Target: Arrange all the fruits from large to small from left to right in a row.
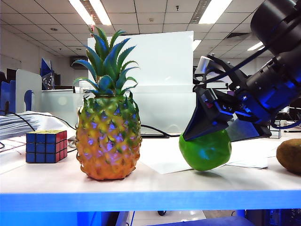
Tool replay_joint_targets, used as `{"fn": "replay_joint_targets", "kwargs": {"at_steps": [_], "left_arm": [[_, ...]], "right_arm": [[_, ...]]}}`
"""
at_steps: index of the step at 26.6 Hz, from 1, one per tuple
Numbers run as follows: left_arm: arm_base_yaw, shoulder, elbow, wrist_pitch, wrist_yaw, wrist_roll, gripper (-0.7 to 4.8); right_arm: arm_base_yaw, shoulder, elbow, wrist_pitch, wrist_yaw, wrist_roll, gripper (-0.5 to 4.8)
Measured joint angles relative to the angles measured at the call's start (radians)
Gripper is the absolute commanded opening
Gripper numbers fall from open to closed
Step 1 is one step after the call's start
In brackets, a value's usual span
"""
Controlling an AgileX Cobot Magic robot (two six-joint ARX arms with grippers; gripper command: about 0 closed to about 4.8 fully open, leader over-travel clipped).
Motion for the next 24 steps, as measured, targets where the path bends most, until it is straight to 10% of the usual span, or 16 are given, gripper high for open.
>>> {"fn": "replay_joint_targets", "kwargs": {"at_steps": [12,15,16,17,24], "left_arm": [[0.0,0.0,0.0,0.0,0.142,-0.067,1.87],[-0.016,0.0,0.0,0.0,0.239,-0.143,1.84],[-0.027,0.0,0.0,0.0,0.259,-0.156,1.84],[-0.041,0.0,0.0,0.0,0.264,-0.159,1.84],[-0.063,0.0,0.0,0.007,0.262,-0.161,1.84]], "right_arm": [[0.0,0.008,0.001,0.027,0.001,0.04,4.79],[0.0,0.008,0.001,0.015,0.0,0.044,2.28],[0.0,0.008,0.001,0.005,0.002,0.043,2.95],[0.0,0.008,0.001,-0.001,0.001,0.044,4.79],[0.0,0.006,0.001,0.007,0.001,0.045,4.79]]}}
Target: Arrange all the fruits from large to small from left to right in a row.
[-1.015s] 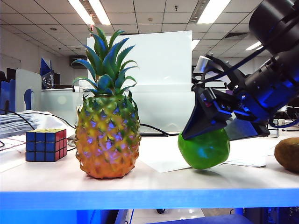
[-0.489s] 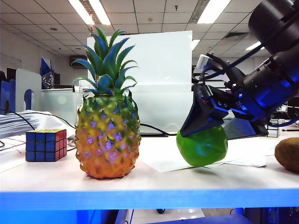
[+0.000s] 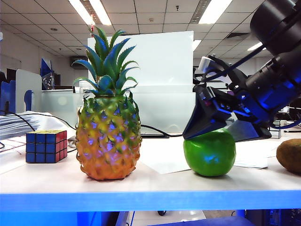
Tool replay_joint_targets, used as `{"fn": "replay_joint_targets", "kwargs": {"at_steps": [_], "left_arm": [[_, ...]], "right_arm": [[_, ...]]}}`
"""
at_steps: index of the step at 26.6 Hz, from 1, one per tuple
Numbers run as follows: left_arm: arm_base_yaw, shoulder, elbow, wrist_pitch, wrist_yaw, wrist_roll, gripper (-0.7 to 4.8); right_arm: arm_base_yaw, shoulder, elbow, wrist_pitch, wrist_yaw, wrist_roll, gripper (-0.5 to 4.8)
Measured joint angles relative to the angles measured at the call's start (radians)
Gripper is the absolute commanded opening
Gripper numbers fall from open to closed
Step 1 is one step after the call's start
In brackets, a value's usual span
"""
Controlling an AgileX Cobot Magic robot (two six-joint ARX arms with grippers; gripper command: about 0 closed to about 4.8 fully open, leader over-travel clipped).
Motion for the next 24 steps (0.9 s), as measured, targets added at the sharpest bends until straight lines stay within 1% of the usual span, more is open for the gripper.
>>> {"fn": "replay_joint_targets", "kwargs": {"at_steps": [5,11,16,19,20,21,22,23,24], "left_arm": [[0.0,0.0,0.0,0.001,0.0,0.0,1.84],[0.0,0.0,0.0,0.001,0.0,0.0,1.84],[0.0,0.0,0.0,0.0,0.0,0.0,1.84],[0.0,0.0,0.0,0.001,0.0,0.0,1.84],[0.0,0.0,0.0,0.001,0.0,0.0,1.84],[0.0,0.0,0.0,0.001,0.0,0.0,1.84],[0.0,0.0,0.0,0.001,0.0,0.0,1.84],[0.0,0.0,0.0,0.001,0.0,0.0,1.83],[0.0,0.0,0.0,0.002,0.0,0.0,1.83]], "right_arm": [[0.0,0.0,0.0,0.008,0.003,0.0,4.79],[0.0,-0.001,0.007,0.089,0.008,0.023,4.79],[0.0,-0.026,0.007,0.161,-0.002,0.101,4.79],[0.0,-0.102,0.014,0.272,-0.029,0.163,4.79],[0.0,-0.138,0.019,0.325,-0.029,0.175,4.09],[0.0,-0.174,0.026,0.377,-0.028,0.18,2.07],[0.0,-0.216,0.031,0.406,-0.028,0.185,0.66],[0.0,-0.257,0.036,0.413,-0.028,0.185,-0.04],[0.0,-0.305,0.043,0.418,-0.028,0.185,-0.01]]}}
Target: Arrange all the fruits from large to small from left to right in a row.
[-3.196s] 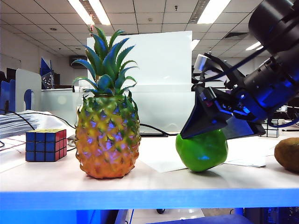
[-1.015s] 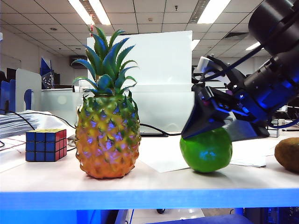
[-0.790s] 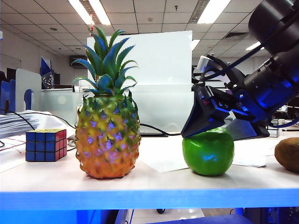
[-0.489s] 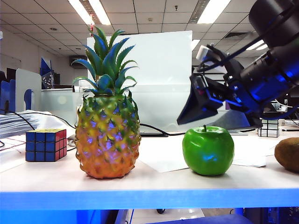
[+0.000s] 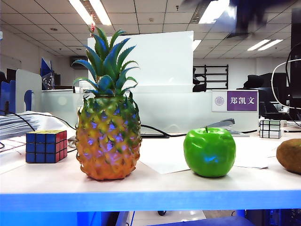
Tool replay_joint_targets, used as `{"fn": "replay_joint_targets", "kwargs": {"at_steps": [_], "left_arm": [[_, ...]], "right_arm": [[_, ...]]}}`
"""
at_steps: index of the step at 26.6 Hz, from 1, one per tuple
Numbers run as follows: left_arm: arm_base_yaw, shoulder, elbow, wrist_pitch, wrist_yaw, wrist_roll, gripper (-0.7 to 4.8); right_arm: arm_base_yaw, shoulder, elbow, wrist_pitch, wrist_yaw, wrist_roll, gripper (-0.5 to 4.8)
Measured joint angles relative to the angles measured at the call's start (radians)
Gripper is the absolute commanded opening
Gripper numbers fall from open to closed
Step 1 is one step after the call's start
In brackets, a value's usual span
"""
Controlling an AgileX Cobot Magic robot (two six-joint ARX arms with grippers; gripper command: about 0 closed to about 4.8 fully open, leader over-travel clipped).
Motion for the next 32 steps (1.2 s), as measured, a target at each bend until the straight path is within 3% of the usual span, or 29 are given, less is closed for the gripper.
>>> {"fn": "replay_joint_targets", "kwargs": {"at_steps": [3,7,8,10,11,19,24,26,28,32], "left_arm": [[0.0,0.0,0.0,0.017,-0.001,0.0,1.82],[0.0,0.0,0.0,0.114,-0.022,-0.023,1.74],[0.0,0.0,0.002,0.146,-0.029,-0.024,1.48],[0.0,0.0,0.013,0.184,-0.046,-0.034,0.28],[0.0,0.0,0.021,0.19,-0.055,-0.035,-0.05],[0.001,0.0,0.09,0.194,-0.115,-0.019,-0.05],[0.003,0.0,0.147,0.091,-0.374,0.1,-0.06],[0.003,0.0,0.159,0.031,-0.457,0.195,-0.05],[0.003,0.0,0.159,-0.056,-0.548,0.286,-0.05],[0.003,0.0,0.157,-0.076,-0.571,0.317,-0.05]], "right_arm": [[0.0,-0.129,0.001,-0.017,0.0,-0.005,-0.01],[0.0,-0.341,0.001,-0.162,0.0,-0.003,-0.01],[0.0,-0.404,0.001,-0.204,0.0,-0.009,-0.01],[0.0,-0.53,0.001,-0.311,0.006,-0.045,-0.01],[0.0,-0.614,0.001,-0.384,0.032,-0.068,-0.01],[0.0,-1.095,0.001,-0.846,0.257,-0.142,-0.01],[0.001,-1.093,0.068,-1.101,0.297,-0.217,-0.01],[0.001,-1.092,0.068,-1.189,0.402,-0.258,-0.01],[0.0,-1.092,0.035,-1.267,0.573,-0.274,-0.01],[0.0,-1.092,-0.119,-1.191,0.622,-0.278,-0.01]]}}
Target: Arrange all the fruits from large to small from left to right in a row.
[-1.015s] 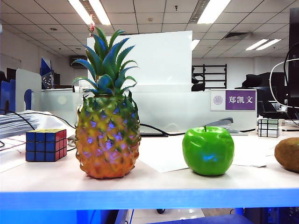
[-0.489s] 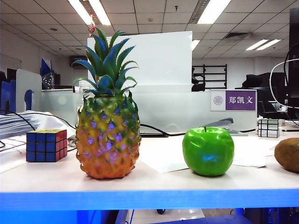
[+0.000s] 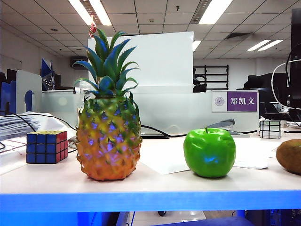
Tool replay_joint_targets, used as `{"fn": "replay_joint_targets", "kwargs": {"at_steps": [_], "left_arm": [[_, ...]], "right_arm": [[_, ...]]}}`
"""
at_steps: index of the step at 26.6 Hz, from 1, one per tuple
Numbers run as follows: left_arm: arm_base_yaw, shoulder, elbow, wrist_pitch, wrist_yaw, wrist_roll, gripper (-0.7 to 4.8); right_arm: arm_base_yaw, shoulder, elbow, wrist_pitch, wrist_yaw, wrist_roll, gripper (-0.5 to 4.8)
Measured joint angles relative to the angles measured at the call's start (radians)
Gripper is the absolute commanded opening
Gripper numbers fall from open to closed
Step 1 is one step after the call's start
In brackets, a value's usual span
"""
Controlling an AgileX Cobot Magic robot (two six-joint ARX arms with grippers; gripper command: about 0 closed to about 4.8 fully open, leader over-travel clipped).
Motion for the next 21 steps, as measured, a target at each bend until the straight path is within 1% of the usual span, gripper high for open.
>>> {"fn": "replay_joint_targets", "kwargs": {"at_steps": [2,4,6,8,21], "left_arm": [[0.0,0.0,0.0,0.0,0.0,0.0,-0.05],[0.0,0.0,0.0,0.0,0.0,-0.002,-0.05],[0.0,0.0,0.0,0.0,0.0,-0.002,-0.05],[0.0,0.0,0.0,0.0,0.0,-0.002,-0.05],[0.0,0.0,0.0,0.0,0.0,-0.002,-0.05]], "right_arm": [[0.0,0.001,-0.12,0.136,0.0,0.0,-0.01],[0.0,0.002,-0.19,0.205,0.0,0.0,0.0],[0.001,0.003,-0.202,0.228,-0.002,0.0,0.0],[0.0,-0.002,-0.196,0.261,0.027,0.001,0.0],[0.0,-0.002,-0.199,0.241,0.029,0.013,0.0]]}}
